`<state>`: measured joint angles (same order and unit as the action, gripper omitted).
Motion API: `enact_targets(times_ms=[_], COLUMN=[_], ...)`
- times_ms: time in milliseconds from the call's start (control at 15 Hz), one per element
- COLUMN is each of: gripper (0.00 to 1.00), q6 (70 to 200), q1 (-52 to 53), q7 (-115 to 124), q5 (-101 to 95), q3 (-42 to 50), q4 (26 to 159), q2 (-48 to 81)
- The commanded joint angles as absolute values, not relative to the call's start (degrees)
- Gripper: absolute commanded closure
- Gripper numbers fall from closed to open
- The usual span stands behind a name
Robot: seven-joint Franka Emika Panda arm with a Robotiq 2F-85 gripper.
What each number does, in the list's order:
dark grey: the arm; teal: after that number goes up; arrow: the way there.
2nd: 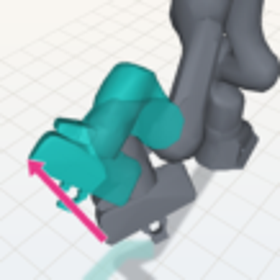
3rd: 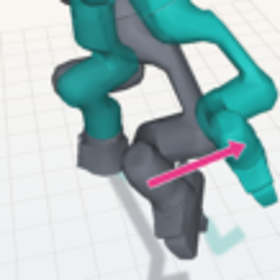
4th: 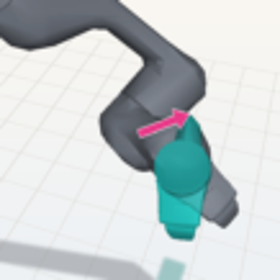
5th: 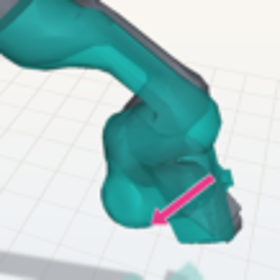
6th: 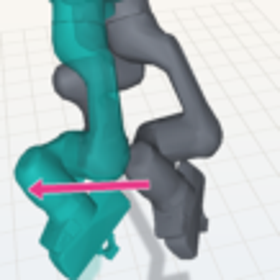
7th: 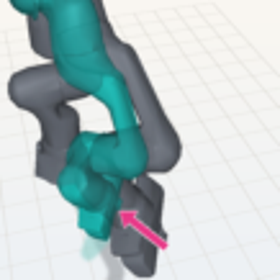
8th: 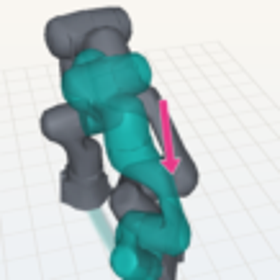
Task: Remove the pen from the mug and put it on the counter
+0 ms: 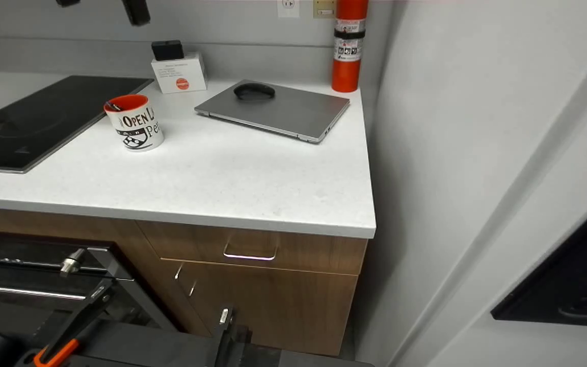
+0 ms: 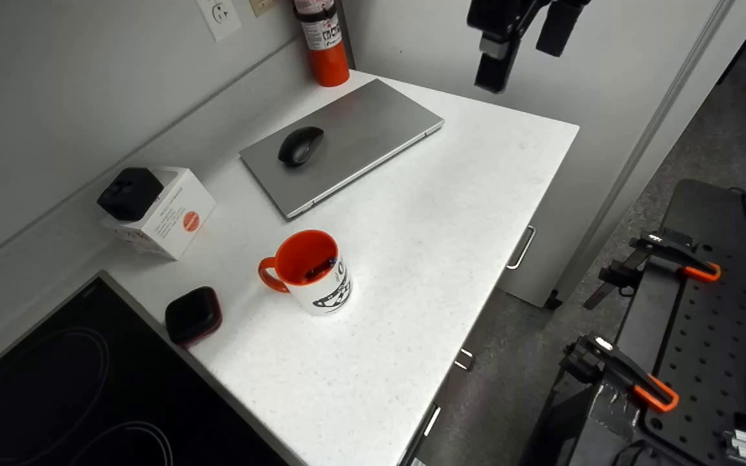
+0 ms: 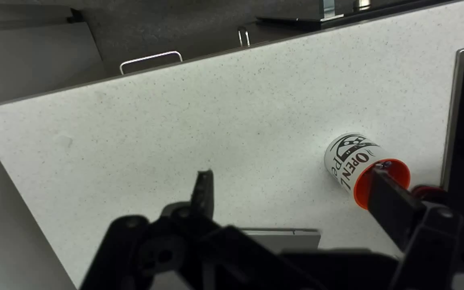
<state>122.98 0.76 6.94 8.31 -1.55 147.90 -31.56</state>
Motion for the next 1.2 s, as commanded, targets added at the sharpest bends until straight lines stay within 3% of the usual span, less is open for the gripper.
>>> enact_targets(times_ms=[0,533,1133], gripper=[0.0,0.0,0.0], q6=[129.47,137.04,135.89], q1=[3.08,6.3,7.09], q7=[8.19,14.04,12.89], q5=[9.79,5.43,6.35], q3=[-4.34,-10.91,-10.41], q4=[143.81,134.13,133.52], q2=[-20.78,-4.82,-3.01])
